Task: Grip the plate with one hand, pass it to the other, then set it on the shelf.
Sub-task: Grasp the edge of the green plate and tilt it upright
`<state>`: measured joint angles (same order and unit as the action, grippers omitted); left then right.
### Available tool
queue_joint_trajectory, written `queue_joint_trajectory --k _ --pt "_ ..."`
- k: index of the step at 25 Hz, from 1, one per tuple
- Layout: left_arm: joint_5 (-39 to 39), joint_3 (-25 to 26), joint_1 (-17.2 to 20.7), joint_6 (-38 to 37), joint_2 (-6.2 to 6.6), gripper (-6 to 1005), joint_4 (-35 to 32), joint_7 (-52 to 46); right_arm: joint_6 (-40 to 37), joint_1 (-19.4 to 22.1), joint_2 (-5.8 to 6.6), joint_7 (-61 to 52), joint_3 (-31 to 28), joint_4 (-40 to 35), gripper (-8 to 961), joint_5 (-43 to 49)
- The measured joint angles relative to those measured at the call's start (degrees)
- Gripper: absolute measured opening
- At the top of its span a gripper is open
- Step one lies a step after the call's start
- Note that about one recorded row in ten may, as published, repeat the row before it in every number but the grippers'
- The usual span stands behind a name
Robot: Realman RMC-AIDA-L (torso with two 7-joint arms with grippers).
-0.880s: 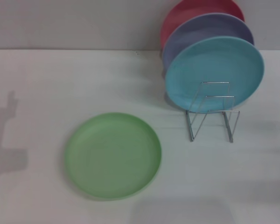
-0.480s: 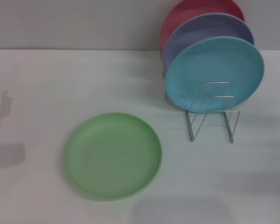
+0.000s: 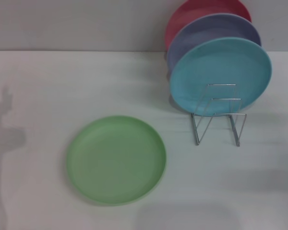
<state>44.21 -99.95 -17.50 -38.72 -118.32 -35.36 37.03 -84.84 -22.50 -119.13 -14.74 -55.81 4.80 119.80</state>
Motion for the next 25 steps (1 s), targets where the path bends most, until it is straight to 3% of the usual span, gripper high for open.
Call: queue_joint_trajectory --k 6,10,12,13,15,17,18,19,21,23,25 --pt "-0.01 3.90 2.90 17.55 0.12 799 -14.27 -1.06 0.79 0.00 0.03 0.03 -0.03 -0.25 523 -0.15" --pt "-0.02 7.98 3.50 33.88 0.14 799 -23.02 -2.56 0.86 0.15 0.04 0.05 -0.03 -0.24 523 -0.22" --pt "-0.03 10.79 3.50 43.77 0.18 799 -27.24 -3.10 0.87 0.17 0.04 0.06 -0.02 -0.24 523 -0.24" --pt "-0.05 14.43 3.17 54.00 0.20 799 -31.27 -3.23 0.87 0.12 0.04 0.06 -0.01 -0.24 523 -0.24" --pt "-0.05 15.87 2.96 57.95 0.20 799 -32.65 -3.23 0.87 0.05 0.04 0.06 -0.04 -0.23 523 -0.24" --pt "-0.06 19.84 2.21 69.25 0.20 798 -36.36 -3.27 0.87 -0.13 0.06 0.06 -0.28 -0.23 523 -0.33" --pt "-0.07 23.91 1.33 80.12 0.20 798 -39.07 -3.33 0.87 -0.29 0.15 0.07 -0.47 -0.23 523 -0.38" --pt "-0.07 23.91 1.33 80.12 0.20 798 -39.07 -3.33 0.87 -0.29 0.15 0.07 -0.47 -0.23 523 -0.38" --pt "-0.08 27.99 0.23 89.05 0.21 798 -41.00 -3.48 0.86 -0.65 0.32 0.07 -0.60 -0.27 523 -0.46" --pt "-0.28 34.23 -2.10 102.95 0.24 798 -42.46 -4.65 0.84 -1.26 0.58 0.06 -0.71 -0.41 523 -0.52" --pt "-0.48 36.23 -3.01 107.28 0.30 798 -42.56 -5.27 0.83 -1.53 0.71 0.06 -0.80 -0.45 523 -0.55"
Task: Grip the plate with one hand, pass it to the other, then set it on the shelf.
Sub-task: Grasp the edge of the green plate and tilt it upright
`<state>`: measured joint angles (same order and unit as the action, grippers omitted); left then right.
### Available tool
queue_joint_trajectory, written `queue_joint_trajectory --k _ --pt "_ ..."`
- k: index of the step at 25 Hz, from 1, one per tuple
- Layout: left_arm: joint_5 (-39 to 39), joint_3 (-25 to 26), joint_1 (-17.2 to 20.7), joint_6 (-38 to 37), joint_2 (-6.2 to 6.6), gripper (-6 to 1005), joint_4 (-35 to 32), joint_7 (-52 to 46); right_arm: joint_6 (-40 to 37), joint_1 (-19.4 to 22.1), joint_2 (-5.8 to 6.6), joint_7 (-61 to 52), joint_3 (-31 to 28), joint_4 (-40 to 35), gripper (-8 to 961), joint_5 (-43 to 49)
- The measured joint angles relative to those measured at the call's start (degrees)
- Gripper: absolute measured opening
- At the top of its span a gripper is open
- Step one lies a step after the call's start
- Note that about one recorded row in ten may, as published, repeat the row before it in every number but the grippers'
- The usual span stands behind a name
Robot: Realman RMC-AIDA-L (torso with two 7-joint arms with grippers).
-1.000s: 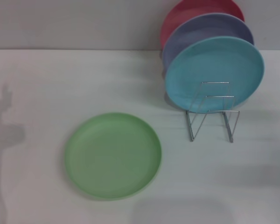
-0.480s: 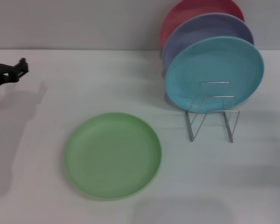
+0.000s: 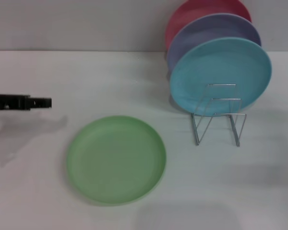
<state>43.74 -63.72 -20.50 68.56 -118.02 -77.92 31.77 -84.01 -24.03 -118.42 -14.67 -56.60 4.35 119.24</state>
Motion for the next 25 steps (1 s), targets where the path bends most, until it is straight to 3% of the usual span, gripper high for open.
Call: queue_joint_trajectory --k 1,6,14,25 --pt "-0.22 2.40 -1.29 5.98 0.05 798 0.09 -1.14 -0.01 -0.52 0.18 0.00 -0.43 -0.08 523 -0.03" --pt "-2.63 1.92 -2.94 12.20 0.02 798 0.08 -6.42 -0.05 -2.10 0.78 0.00 -2.82 -0.26 524 -0.03" --pt "-8.07 -5.86 -5.88 15.08 -0.08 798 0.61 -16.02 0.40 -4.17 2.17 -0.37 -4.85 -0.46 523 -0.03" --pt "-11.83 -7.72 -9.93 16.05 -0.28 797 4.70 -21.72 0.58 -5.22 3.42 -0.51 -6.00 -0.53 524 -0.02"
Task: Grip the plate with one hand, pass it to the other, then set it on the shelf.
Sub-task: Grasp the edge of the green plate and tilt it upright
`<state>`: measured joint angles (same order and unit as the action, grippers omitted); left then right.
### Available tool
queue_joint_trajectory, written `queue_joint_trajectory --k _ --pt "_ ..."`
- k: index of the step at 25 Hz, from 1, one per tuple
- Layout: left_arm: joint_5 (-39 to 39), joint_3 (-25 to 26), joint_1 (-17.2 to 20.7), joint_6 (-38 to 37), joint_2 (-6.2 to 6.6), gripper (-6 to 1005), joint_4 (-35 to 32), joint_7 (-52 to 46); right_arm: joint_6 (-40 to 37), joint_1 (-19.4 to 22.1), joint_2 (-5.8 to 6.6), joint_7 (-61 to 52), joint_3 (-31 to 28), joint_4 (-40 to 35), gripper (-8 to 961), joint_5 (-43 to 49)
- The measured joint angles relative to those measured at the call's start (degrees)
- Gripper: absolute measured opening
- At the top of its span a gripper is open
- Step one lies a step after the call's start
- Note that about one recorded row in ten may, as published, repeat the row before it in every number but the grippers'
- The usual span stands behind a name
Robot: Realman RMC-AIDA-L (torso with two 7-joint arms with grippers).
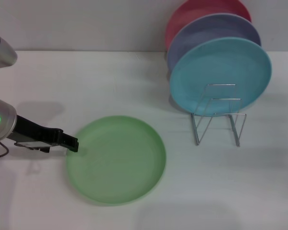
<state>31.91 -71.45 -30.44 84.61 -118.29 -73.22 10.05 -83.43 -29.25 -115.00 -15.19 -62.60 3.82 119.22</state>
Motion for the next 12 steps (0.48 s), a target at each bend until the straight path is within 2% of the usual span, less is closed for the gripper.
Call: queue_joint_trajectory --k 4,12 --pt "-0.06 -0.07 -1.39 0.02 -0.06 797 2.78 -0.25 0.00 -0.27 0.16 -0.03 -0.64 0.04 524 -0.01" --pt "-0.10 -1.07 -1.86 -0.69 -0.18 797 4.02 -0.81 0.03 -0.52 0.73 -0.07 -0.87 0.06 524 -0.05"
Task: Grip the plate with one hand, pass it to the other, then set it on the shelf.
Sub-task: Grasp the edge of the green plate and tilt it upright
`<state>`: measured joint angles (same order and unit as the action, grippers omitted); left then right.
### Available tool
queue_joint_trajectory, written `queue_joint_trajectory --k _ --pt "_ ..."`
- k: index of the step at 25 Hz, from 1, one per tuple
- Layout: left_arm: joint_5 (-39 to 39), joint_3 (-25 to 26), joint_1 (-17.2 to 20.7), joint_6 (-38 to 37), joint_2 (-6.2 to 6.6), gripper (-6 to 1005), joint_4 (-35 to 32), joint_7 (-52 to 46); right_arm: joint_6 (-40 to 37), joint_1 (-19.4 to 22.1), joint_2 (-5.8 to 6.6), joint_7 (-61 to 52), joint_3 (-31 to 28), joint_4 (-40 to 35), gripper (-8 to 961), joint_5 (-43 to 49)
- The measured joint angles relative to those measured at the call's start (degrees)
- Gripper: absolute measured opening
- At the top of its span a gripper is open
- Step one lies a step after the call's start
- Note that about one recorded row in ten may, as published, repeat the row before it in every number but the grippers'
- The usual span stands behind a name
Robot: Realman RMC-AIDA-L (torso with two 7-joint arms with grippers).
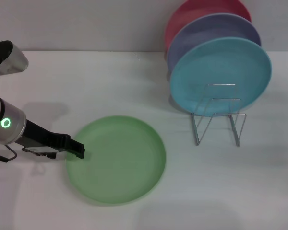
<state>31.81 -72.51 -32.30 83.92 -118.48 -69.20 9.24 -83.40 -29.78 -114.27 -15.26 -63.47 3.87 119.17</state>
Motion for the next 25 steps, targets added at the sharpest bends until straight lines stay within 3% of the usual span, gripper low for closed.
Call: queue_joint_trajectory --k 25 --pt "0.31 -2.88 -1.25 -1.60 -0.04 786 3.59 -0.72 0.74 -0.54 0.19 -0.04 0.01 -0.01 524 0.00"
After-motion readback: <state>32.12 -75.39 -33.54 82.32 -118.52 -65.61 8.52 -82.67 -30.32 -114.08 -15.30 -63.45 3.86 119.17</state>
